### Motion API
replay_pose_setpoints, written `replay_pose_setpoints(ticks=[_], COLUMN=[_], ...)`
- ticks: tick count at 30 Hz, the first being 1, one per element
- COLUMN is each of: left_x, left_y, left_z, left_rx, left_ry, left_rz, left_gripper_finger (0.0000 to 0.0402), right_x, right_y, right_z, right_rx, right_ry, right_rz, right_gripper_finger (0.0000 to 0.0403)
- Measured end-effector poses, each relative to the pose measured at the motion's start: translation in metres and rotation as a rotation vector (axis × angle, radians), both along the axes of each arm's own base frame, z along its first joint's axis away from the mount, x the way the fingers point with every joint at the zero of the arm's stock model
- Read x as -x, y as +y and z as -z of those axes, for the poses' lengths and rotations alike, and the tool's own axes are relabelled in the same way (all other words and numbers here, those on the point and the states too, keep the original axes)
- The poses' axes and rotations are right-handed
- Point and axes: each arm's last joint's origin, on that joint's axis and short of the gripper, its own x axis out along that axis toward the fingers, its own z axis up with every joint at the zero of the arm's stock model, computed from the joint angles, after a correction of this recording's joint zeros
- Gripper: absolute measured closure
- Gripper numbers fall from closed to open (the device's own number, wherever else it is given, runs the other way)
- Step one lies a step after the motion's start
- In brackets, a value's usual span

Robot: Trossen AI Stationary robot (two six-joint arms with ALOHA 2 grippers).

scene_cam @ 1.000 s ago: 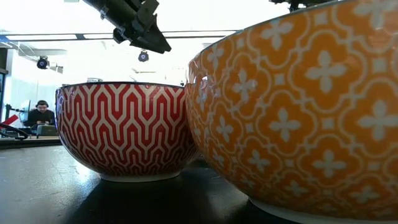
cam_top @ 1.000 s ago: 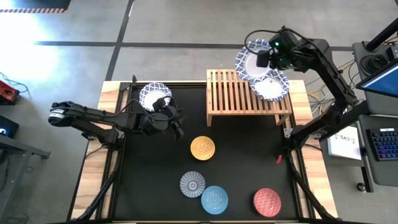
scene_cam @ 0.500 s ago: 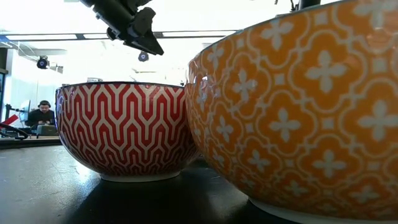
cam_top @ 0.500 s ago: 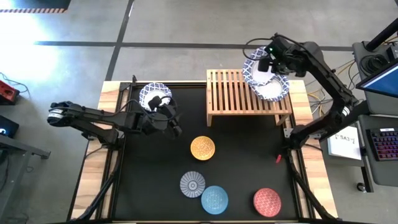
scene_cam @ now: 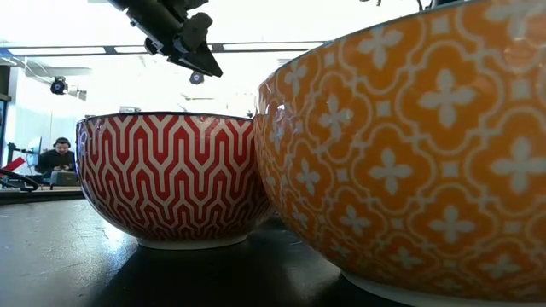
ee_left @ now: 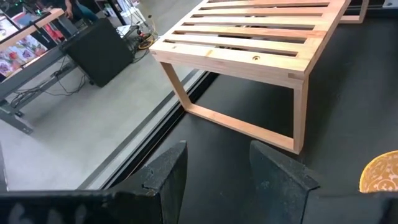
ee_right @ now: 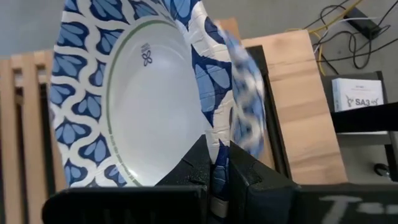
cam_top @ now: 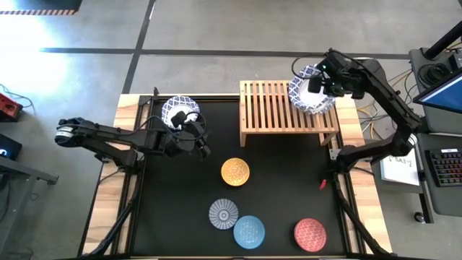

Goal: Place and stack bowls onto a shelf
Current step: Stack the bottom white bowl on top of the other white bowl on the shelf

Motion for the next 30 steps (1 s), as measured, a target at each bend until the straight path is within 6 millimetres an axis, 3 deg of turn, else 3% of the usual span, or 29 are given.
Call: replay_pose_setpoints(ticks=[7,19,30], left_x=[0.000,0.000,0.000], left_y=[0.000,0.000,0.000], left_z=[0.000,0.000,-0.005], left_rx=[0.001,0.012,0.013], left_ry=[-0.002,-0.014,-0.029], left_rz=[0.000,-0.008,-0.008], left_gripper_finger=[0.0244,0.0244,0.0244], right_x=[0.001,0.001,0.002], right_y=[0.001,0.000,0.001], right_z=[0.013,0.012,0.011], right_rx=[-0.035,-0.007,-0.008], right_ry=[0.052,0.095,0.076], right_rz=[-0.038,-0.076,-0.064], right_gripper_finger=[0.0394,0.0390,0.0314])
